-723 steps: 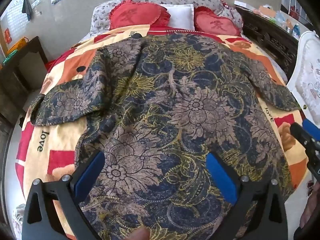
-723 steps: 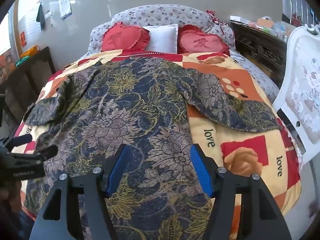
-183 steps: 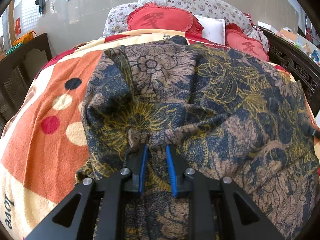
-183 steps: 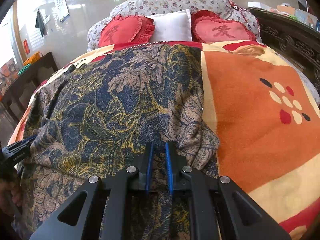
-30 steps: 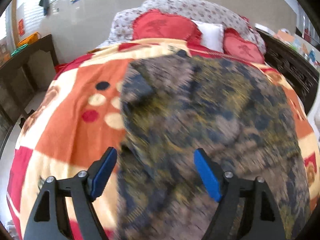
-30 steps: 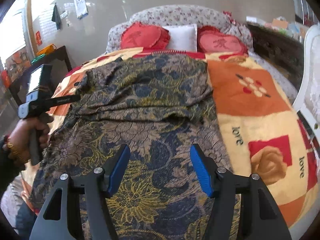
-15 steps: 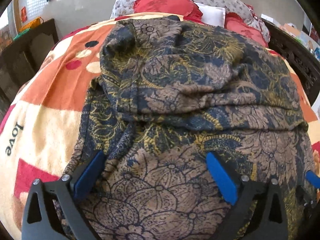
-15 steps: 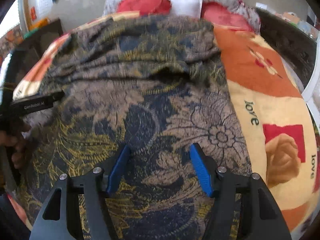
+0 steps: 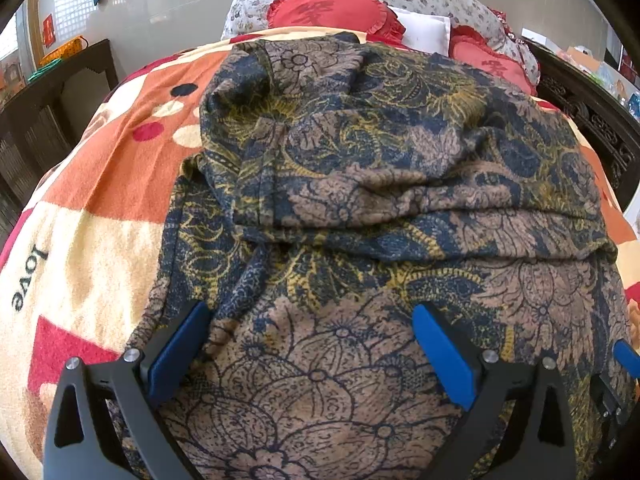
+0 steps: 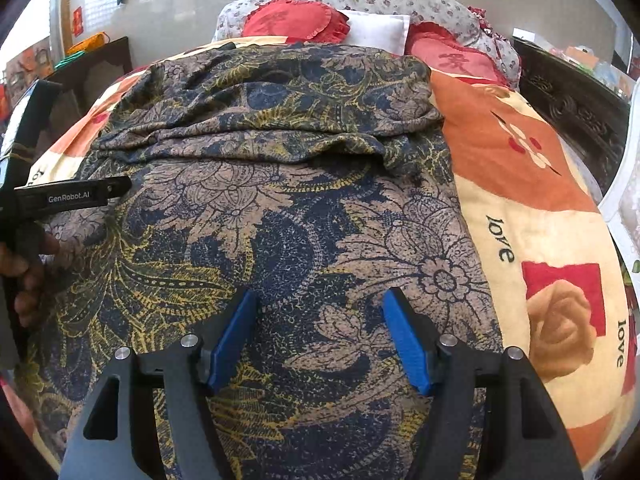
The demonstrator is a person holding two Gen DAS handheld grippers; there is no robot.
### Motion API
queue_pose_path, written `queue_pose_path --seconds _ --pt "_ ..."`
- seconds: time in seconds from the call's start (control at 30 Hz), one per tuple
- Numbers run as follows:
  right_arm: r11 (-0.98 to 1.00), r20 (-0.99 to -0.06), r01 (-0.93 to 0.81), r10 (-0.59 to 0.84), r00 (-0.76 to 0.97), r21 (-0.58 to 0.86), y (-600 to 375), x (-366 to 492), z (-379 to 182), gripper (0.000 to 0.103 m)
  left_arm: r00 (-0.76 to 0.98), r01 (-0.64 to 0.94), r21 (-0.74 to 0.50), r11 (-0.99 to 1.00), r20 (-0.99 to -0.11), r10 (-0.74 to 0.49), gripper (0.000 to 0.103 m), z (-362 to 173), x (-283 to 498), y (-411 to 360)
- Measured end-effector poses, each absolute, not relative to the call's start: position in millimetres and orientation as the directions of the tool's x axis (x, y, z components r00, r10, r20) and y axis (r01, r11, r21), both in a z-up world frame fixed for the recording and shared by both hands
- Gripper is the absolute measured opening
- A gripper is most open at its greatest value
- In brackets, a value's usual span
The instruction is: Fold small clothes
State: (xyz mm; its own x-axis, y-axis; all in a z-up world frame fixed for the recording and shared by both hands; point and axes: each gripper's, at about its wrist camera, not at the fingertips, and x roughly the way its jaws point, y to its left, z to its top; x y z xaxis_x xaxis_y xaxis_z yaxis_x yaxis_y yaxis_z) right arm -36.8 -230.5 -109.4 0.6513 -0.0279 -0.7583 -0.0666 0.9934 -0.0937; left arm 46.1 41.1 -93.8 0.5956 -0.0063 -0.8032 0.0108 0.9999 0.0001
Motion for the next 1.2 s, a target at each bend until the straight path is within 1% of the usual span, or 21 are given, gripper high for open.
queue_pose_path --seconds 1.03,1.1,1.2 --pt "0.994 -0.762 -0.066 -0.020 0.647 -0.083 -232 -36 -108 0.085 0.594 0.011 -0.006 1.000 -0.804 -0.011 0.103 -94 46 44" --pt "0.995 -0.769 -0.063 -0.020 0.639 -0.078 -232 -34 -107 0.085 0.584 0.027 -0.022 0.999 -0.811 -0.033 0.102 -91 44 45" --pt "0.998 -0.780 -0.048 -0.007 0.626 -0.047 -238 -33 -94 0.084 0.556 0.128 -0.077 0.989 -0.820 -0.136 0.098 -71 38 63"
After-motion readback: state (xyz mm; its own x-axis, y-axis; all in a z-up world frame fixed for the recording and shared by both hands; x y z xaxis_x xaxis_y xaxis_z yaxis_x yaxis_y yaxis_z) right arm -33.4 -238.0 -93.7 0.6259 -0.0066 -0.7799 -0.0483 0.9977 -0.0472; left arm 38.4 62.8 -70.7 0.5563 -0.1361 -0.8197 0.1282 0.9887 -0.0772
